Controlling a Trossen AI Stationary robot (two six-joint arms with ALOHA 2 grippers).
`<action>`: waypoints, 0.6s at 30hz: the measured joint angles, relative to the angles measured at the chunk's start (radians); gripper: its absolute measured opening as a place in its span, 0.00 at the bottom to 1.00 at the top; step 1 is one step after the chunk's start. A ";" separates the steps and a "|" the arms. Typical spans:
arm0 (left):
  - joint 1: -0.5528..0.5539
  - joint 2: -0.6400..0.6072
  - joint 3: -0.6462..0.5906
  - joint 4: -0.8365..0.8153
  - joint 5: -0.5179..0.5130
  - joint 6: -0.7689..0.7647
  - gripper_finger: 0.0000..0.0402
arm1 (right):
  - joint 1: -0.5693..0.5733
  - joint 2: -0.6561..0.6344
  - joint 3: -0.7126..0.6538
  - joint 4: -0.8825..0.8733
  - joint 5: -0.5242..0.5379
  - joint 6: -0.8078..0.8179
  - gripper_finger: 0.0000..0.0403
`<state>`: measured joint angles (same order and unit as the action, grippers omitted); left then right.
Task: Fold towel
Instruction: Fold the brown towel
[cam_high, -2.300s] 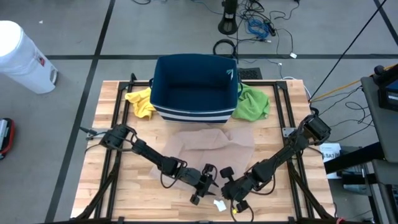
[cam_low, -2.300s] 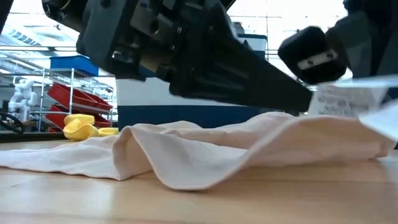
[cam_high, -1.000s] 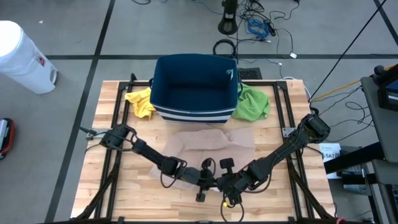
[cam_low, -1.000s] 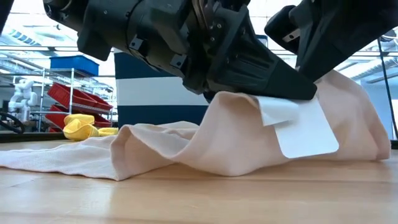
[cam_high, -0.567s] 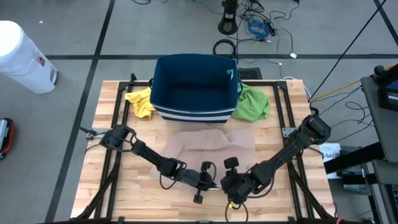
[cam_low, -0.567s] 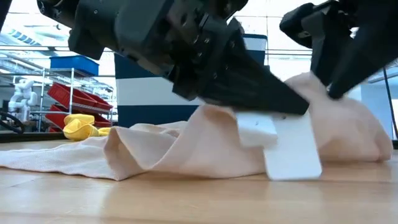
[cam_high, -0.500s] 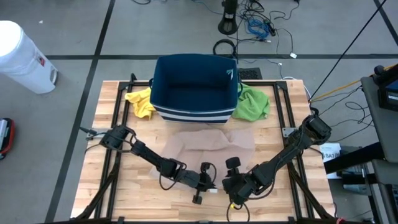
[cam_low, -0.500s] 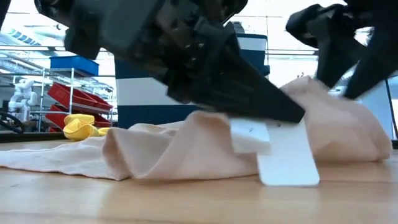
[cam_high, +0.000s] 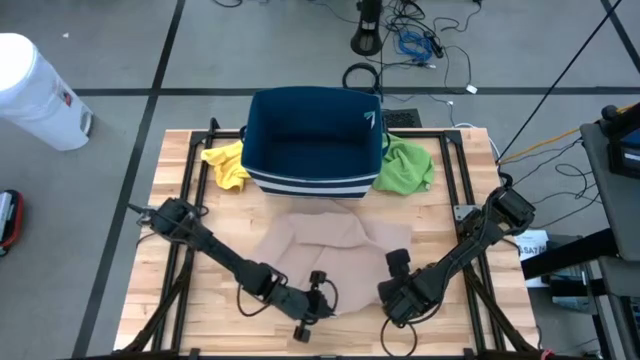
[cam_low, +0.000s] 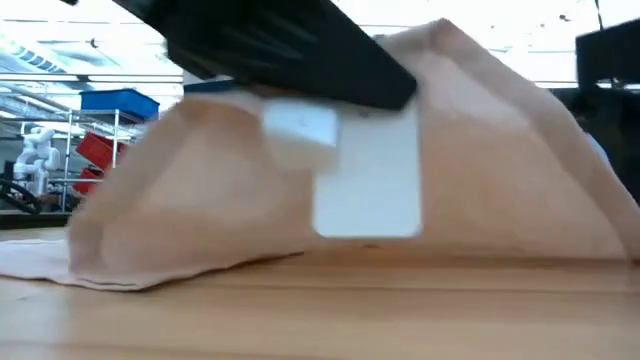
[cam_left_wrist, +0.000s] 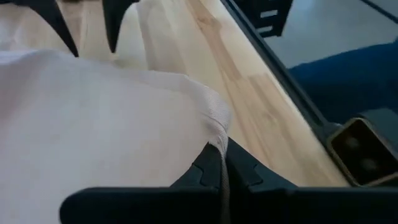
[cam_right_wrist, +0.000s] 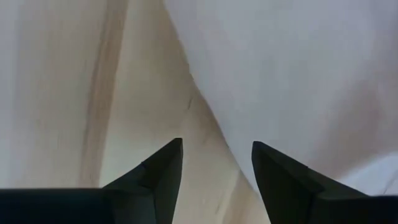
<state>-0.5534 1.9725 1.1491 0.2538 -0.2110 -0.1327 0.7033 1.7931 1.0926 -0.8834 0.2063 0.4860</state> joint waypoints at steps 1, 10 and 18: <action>-0.008 -0.006 0.000 -0.024 0.000 -0.017 0.00 | 0.003 0.000 -0.011 0.002 -0.005 0.008 0.44; -0.066 -0.010 0.000 -0.175 -0.003 -0.161 0.00 | 0.012 0.000 -0.031 0.001 0.000 -0.012 0.43; -0.112 -0.010 0.000 -0.178 -0.064 -0.212 0.00 | 0.012 0.000 -0.032 0.047 0.006 -0.092 0.42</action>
<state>-0.6657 1.9621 1.1488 0.0758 -0.2752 -0.3448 0.7155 1.7931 1.0607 -0.8368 0.2123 0.3943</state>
